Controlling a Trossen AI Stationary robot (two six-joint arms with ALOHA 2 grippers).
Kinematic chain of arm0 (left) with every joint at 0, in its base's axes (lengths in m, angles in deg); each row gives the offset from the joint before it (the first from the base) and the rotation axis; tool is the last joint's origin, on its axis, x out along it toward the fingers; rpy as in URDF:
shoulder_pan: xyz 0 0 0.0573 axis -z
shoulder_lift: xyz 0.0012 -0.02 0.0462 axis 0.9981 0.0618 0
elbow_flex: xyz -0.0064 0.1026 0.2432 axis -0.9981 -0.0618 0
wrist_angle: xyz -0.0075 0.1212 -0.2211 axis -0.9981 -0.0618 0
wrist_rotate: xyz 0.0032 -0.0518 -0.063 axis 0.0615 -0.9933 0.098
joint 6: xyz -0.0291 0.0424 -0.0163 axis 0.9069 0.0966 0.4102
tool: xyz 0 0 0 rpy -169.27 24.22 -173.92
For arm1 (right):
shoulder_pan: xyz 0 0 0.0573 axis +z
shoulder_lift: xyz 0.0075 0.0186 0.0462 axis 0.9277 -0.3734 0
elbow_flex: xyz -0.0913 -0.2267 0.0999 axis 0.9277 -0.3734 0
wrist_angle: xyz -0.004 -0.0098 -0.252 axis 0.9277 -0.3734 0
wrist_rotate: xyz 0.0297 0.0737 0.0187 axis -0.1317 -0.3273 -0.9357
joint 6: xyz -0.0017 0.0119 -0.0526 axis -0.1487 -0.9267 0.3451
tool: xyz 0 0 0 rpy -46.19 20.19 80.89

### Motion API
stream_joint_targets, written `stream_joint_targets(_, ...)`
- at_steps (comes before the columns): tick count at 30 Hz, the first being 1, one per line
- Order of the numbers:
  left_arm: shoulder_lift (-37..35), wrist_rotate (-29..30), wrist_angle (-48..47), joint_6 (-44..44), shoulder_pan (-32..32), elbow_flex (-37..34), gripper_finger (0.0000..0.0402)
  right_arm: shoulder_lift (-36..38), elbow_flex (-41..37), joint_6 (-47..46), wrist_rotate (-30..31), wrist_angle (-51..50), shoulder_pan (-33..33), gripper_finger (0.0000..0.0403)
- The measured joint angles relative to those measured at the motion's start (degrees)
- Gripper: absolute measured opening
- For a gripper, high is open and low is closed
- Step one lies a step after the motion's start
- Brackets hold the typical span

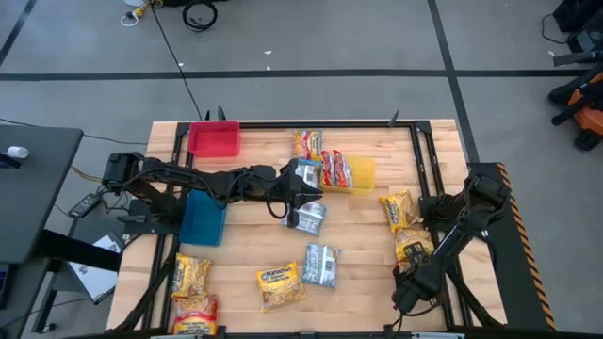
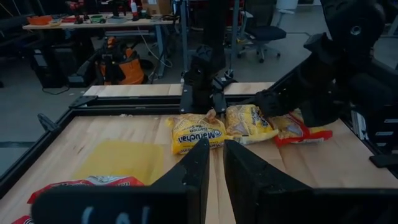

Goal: Sort Maruchan noodles
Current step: Put the red noodle pack into the yellow bin

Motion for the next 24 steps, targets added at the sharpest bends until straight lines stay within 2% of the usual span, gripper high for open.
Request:
stream_joint_targets(3,0.0,0.0,-0.2,0.0,0.0,0.0,0.0052,-0.1,1.1,8.0,6.1,-1.4,-2.6,0.0228)
stream_joint_targets(8,0.0,0.0,-0.4,-0.1,-0.2,0.0,0.0052,-0.4,6.3,23.3,23.8,-1.2,-5.5,0.0228)
stream_joint_targets(11,0.0,0.0,-0.4,-0.6,-0.2,0.0,0.0052,-0.6,10.3,28.9,31.7,-0.9,-6.3,0.0228)
stream_joint_targets(13,0.0,0.0,-0.6,-0.7,-0.2,0.0,0.0052,-0.5,13.1,28.4,32.6,-2.3,-6.3,0.0228)
stream_joint_targets(16,0.0,0.0,-1.4,-1.8,-0.2,0.0,0.0052,-0.5,16.1,22.0,29.7,-3.3,-5.2,0.0228)
stream_joint_targets(20,0.0,0.0,-2.1,-3.4,-0.2,0.0,0.0052,-0.4,15.8,15.9,27.7,1.5,-1.0,0.0228)
stream_joint_targets(22,0.0,0.0,-2.1,-3.5,-0.2,0.0,0.0052,-0.4,14.7,15.2,31.9,6.0,1.2,0.0228)
stream_joint_targets(24,0.0,0.0,-2.1,-3.5,-0.2,0.0,0.0052,-0.4,13.7,15.1,38.8,10.3,2.8,0.0228)
